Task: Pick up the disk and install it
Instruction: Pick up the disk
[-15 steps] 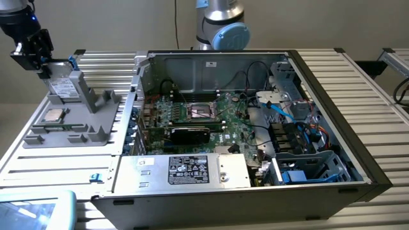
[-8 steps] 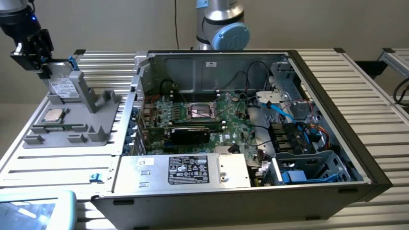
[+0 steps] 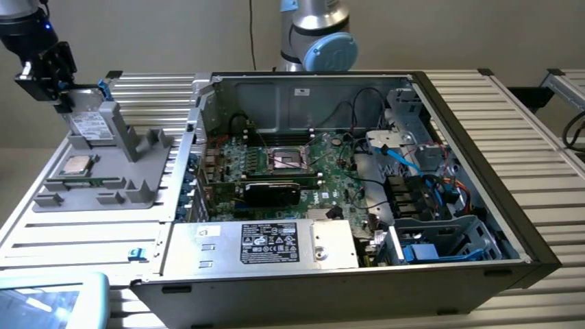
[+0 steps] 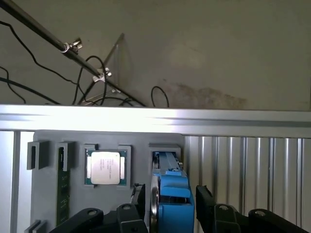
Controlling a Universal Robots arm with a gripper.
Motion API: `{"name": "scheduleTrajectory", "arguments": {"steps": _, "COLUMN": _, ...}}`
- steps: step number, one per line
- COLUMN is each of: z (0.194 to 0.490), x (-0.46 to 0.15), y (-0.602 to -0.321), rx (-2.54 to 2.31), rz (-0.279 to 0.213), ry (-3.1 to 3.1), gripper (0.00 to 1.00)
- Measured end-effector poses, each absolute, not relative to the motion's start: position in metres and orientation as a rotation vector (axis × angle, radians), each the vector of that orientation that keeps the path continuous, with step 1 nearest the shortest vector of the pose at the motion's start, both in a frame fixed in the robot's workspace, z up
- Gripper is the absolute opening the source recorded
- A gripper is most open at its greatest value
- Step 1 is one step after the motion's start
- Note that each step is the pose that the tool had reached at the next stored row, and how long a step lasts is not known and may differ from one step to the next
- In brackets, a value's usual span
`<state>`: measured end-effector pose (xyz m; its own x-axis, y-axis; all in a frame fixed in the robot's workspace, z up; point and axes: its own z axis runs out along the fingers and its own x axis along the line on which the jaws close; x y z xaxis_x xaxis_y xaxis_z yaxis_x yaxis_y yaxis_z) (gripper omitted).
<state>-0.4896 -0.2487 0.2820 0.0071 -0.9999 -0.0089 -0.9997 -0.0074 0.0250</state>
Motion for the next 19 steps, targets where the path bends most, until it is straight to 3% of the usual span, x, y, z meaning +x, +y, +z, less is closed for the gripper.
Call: {"name": "scheduleTrajectory", "arguments": {"steps": 19, "z": 0.2810, "x": -0.4896, "y": -0.2489, "rx": 2.227, "rz": -0.050, "ry": -2.211, "gripper": 0.54}}
